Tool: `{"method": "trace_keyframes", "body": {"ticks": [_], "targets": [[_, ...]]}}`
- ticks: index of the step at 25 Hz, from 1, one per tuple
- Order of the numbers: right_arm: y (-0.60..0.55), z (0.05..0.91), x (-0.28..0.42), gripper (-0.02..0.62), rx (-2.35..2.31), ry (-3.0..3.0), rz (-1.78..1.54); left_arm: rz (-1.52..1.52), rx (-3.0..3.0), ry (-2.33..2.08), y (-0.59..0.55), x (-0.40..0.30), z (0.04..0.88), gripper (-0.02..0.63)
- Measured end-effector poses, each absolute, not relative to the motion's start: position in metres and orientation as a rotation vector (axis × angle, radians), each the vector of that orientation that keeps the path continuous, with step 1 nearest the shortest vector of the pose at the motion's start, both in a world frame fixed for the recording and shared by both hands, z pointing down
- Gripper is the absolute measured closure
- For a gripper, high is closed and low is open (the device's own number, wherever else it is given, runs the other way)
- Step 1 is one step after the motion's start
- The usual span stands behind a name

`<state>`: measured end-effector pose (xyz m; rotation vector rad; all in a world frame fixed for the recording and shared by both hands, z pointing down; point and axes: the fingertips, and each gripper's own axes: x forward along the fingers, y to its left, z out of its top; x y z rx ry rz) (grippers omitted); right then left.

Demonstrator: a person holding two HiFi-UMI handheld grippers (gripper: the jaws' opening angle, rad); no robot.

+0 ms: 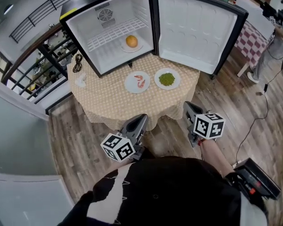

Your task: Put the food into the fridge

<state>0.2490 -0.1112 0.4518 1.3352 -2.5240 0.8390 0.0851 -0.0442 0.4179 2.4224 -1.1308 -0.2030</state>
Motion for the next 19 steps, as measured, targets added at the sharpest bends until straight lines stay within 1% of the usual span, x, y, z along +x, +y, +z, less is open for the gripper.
{"method": "trace_keyframes", "body": {"ticks": [4, 11, 19], "targets": [[-0.104, 0.454, 0.251, 0.578, 1.314, -2.51, 0.748, -0.19, 2.419, -1.159, -0.034, 0.08, 0.419, 0.594], [-0.095, 0.464, 0.259, 0.579, 1.319, -2.489, 0.753, -0.185, 2.405, -1.193, -0.026, 0.073, 0.42, 0.594], [-0.09, 0.46, 0.264, 0.579, 1.312, -2.486, 0.732, -0.187, 2.409, -1.183, -0.024, 0.08, 0.418, 0.594]]}}
